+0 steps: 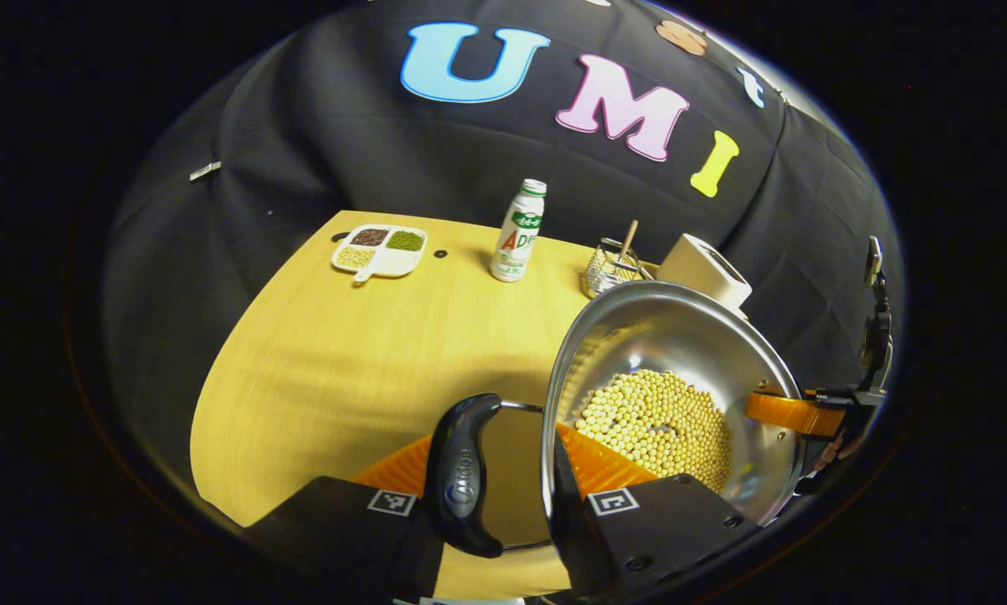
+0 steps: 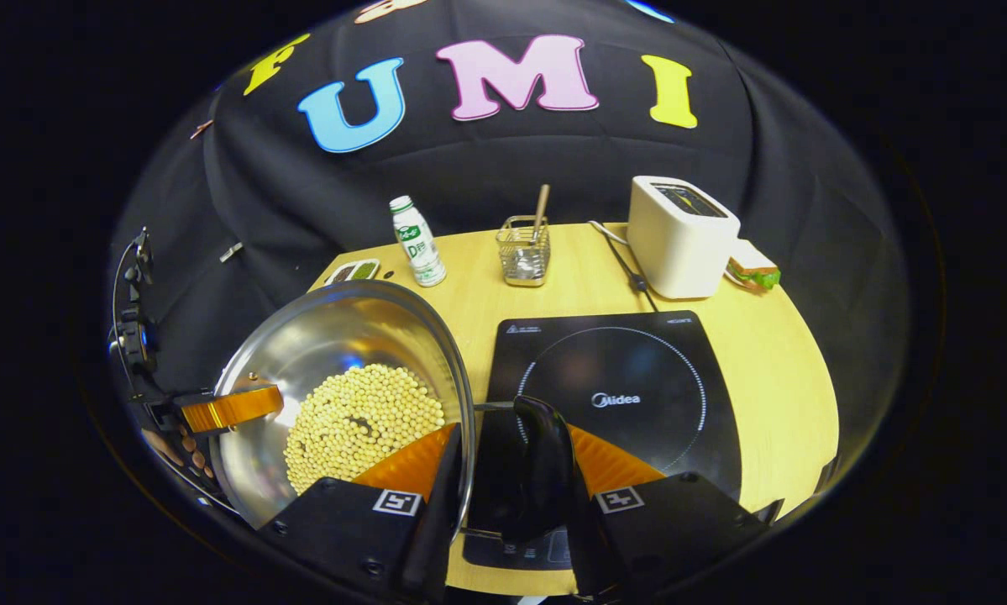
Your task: First push the handle of the pot to place it horizontally, then grasp the pot with both hands and set it on the induction cooktop.
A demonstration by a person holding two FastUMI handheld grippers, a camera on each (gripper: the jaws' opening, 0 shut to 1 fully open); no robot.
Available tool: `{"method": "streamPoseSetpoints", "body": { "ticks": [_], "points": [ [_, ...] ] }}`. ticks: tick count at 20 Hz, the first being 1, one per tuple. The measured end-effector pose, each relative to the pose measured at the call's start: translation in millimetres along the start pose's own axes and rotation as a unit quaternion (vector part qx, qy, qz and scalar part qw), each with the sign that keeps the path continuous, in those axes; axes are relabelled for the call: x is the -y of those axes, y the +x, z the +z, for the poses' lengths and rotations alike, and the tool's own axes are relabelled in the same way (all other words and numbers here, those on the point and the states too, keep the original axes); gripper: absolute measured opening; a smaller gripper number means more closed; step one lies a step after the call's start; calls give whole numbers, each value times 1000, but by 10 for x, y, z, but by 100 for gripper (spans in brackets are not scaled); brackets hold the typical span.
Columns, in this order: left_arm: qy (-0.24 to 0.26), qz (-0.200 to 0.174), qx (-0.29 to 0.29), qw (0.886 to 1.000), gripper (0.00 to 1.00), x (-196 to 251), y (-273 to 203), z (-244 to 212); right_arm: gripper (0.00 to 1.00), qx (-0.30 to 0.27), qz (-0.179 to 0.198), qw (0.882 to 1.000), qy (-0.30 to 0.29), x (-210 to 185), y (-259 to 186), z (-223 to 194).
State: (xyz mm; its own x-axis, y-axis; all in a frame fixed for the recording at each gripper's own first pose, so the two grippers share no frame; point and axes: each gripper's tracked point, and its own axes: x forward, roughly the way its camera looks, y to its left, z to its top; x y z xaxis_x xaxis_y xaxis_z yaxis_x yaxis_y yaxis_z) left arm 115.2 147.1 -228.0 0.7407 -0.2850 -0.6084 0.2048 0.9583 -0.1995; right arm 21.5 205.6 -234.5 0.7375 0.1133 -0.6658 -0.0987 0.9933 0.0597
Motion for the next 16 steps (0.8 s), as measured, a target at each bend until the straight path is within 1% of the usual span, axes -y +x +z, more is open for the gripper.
{"method": "streamPoseSetpoints", "body": {
  "ticks": [3,4,5,11,16],
  "points": [
    [5,-10,-3,1000,60,304,155,52,60,2,-9,1000,9,318,-17,83],
    [6,-13,-2,1000,60,403,209,65,55,1,-13,1000,10,428,-27,99],
    [5,-15,-3,1000,60,513,251,61,60,1,-15,1000,8,534,-41,127],
    [-7,-22,-9,1000,60,1061,534,-1,60,-4,-22,1000,4,1132,9,250],
    [1,-16,-15,1000,60,1403,726,34,60,-15,-22,1000,15,1529,99,286]
  ]
}}
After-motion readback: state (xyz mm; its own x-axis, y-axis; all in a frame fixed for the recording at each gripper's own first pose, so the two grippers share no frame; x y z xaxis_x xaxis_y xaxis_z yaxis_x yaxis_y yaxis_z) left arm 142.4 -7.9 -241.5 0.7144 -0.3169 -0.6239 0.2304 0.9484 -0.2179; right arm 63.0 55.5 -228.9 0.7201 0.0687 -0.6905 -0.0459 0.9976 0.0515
